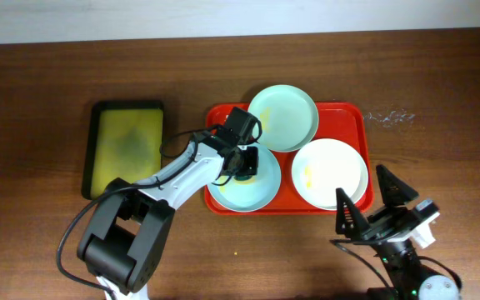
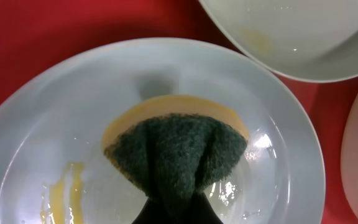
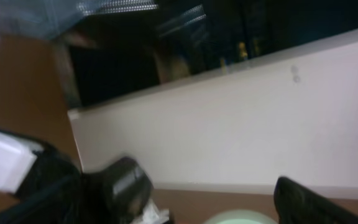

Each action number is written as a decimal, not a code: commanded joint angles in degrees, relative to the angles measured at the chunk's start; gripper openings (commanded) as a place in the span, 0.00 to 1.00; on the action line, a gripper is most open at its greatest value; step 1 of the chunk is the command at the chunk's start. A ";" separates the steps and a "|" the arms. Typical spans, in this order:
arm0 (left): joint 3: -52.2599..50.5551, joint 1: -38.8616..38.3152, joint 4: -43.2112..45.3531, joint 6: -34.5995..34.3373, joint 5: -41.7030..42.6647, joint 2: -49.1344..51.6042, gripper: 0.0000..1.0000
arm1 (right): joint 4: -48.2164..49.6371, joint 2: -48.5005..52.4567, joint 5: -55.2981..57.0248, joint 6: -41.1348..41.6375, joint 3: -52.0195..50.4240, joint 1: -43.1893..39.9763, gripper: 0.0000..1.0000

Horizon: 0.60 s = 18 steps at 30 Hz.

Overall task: Clean dirty plates on tray and stack at the side
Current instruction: 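Move the sponge with the left gripper onto the light blue plate, then grasp the light blue plate rim with the right gripper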

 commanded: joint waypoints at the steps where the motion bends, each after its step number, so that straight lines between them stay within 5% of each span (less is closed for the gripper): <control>1: -0.02 0.02 -0.98 -4.22 -0.39 0.44 0.00 | -26.69 6.88 6.47 -2.16 17.90 0.31 0.99; 3: 0.00 0.02 -1.33 -6.69 -0.37 0.44 0.00 | -44.70 19.76 5.16 -7.56 30.58 0.31 0.99; 7: 0.00 0.02 -2.12 -6.80 -0.37 0.44 0.00 | -42.40 42.18 -17.40 -3.80 38.12 0.33 0.99; 10: -0.02 0.02 -2.32 -6.80 -0.37 0.44 0.00 | -40.70 51.87 -18.27 -1.70 38.82 0.33 0.99; 13: -0.02 0.02 -2.43 -6.78 -0.37 0.44 0.00 | -54.01 67.28 -17.99 -6.25 48.00 0.66 0.90; 18: -0.02 0.02 -2.45 -6.80 -0.37 0.44 0.00 | -60.78 79.73 -0.63 -3.58 58.77 8.59 0.90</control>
